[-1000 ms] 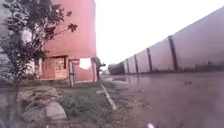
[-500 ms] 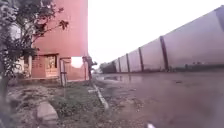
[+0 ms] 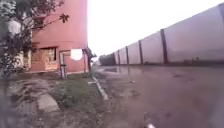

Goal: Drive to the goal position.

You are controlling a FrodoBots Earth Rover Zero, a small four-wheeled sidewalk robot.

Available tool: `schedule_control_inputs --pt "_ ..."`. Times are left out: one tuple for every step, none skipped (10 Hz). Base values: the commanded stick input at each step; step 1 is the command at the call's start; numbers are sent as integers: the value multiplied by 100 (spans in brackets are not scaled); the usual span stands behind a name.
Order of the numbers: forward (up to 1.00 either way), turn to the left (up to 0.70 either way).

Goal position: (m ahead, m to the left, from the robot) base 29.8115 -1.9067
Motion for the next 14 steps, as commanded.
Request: schedule_control_inputs --pt "-100 -40" --pt "-100 -40" --pt "-31 -82" --pt "0 -100" --pt "0 -88" --pt "0 -16" --pt "0 0" --pt "0 0" --pt "0 0" --pt "0 0" --pt "0 0" --pt "0 0" --pt "0 0" --pt "0 0"
